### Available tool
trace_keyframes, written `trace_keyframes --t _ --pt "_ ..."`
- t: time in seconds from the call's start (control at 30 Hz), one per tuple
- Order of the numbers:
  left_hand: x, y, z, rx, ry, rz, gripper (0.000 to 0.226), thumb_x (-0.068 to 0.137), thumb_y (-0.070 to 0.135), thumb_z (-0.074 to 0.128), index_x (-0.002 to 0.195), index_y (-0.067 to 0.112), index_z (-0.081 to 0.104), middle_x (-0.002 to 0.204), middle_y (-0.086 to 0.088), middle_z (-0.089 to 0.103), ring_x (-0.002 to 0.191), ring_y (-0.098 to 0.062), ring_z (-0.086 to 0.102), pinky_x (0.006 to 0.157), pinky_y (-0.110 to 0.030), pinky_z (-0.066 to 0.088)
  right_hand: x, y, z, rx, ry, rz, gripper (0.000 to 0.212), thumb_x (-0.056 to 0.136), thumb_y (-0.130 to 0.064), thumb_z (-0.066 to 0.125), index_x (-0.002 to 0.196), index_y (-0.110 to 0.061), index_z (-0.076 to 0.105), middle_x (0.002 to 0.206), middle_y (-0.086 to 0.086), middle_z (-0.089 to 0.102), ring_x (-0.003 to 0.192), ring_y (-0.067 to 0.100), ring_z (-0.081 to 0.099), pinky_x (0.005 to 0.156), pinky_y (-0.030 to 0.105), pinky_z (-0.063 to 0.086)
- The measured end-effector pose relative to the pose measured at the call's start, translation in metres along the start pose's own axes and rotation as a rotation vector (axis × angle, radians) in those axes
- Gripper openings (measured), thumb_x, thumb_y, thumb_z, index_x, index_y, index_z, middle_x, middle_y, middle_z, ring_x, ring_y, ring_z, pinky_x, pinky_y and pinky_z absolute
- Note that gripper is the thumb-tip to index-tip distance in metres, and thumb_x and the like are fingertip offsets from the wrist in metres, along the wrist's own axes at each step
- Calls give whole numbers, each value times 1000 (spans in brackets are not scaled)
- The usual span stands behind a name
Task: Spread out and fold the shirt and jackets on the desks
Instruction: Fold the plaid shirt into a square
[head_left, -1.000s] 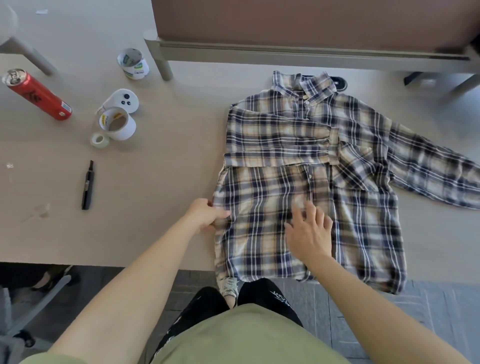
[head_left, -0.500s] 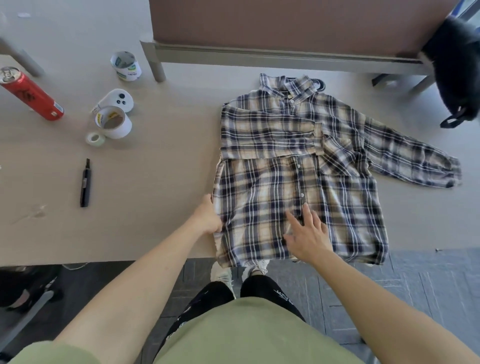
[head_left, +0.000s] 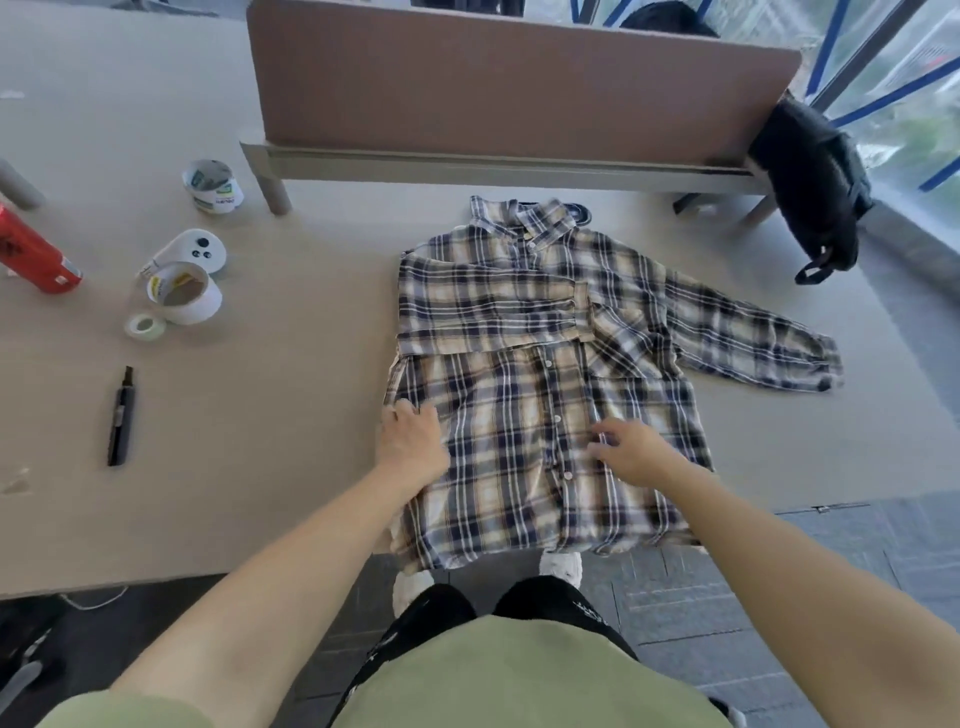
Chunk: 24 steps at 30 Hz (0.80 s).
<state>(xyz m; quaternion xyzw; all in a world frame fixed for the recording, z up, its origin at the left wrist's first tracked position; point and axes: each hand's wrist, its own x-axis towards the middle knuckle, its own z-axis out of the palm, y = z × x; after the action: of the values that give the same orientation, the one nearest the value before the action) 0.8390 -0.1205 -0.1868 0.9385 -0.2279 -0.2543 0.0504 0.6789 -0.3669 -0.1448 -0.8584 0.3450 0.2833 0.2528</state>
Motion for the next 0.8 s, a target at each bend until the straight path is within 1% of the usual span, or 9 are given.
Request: trace_keyframes --t 0.07,0.2,0.3,0.4,0.47,0.6,0.67,0.73,0.8 --pt "17 28 -2 19 -28 62 48 93 38 61 133 17 47 135 -13 45 121 -32 43 100 -40 42 8 21 -28 93 77 48 48 101 -38 52 145 -18 47 146 11 51 113 28 60 93 37 51" --pt "43 99 3 39 -109 157 53 96 43 54 141 17 44 140 -11 44 129 -33 39 108 -43 38 30 82 -70 410 187 185 44 99 -41 53 140 -24 50 135 9 57 101 28 63 89 40 52" --pt "58 155 5 79 -165 164 57 97 44 52 146 18 40 144 -11 41 133 -35 36 111 -44 35 54 133 -96 693 219 279 47 99 -39 54 144 -27 46 124 11 61 111 33 62 96 47 50" --pt "68 200 10 82 -243 142 59 97 46 52 149 22 37 147 -11 36 134 -34 35 109 -44 37 82 177 -113 1116 227 369 46 99 -33 56 143 -27 45 102 9 61 88 28 63 99 49 50" --pt "73 224 13 75 -300 130 59 96 46 53 150 28 36 151 -10 33 135 -31 38 107 -43 41 102 206 -120 1365 221 439 44 98 -31 58 140 -27 47 111 7 59 78 22 57 89 44 52" --pt "80 266 12 49 -321 89 47 100 42 49 145 31 44 149 -8 37 107 -21 58 87 -33 49 139 256 -135 1732 198 563 39 96 -28 58 132 -16 54 126 6 56 92 21 64 88 38 54" --pt "83 288 4 46 -257 71 45 99 39 47 144 30 46 145 -9 40 111 -23 56 90 -35 49 146 267 -145 1776 210 551 41 95 -22 59 134 -15 53 122 6 57 93 19 67 77 33 53" --pt "87 309 -4 67 -167 74 45 99 41 48 143 30 48 142 -7 43 121 -26 52 97 -40 48 146 265 -155 1674 284 504 37 94 -16 56 131 -12 55 110 4 62 87 15 67 66 28 48" --pt "92 331 -11 -15 -125 107 46 99 46 49 142 29 49 142 -4 47 125 -25 51 99 -39 46 141 256 -161 1395 448 357 40 92 -13 55 131 -11 60 117 6 65 95 18 63 80 30 50"
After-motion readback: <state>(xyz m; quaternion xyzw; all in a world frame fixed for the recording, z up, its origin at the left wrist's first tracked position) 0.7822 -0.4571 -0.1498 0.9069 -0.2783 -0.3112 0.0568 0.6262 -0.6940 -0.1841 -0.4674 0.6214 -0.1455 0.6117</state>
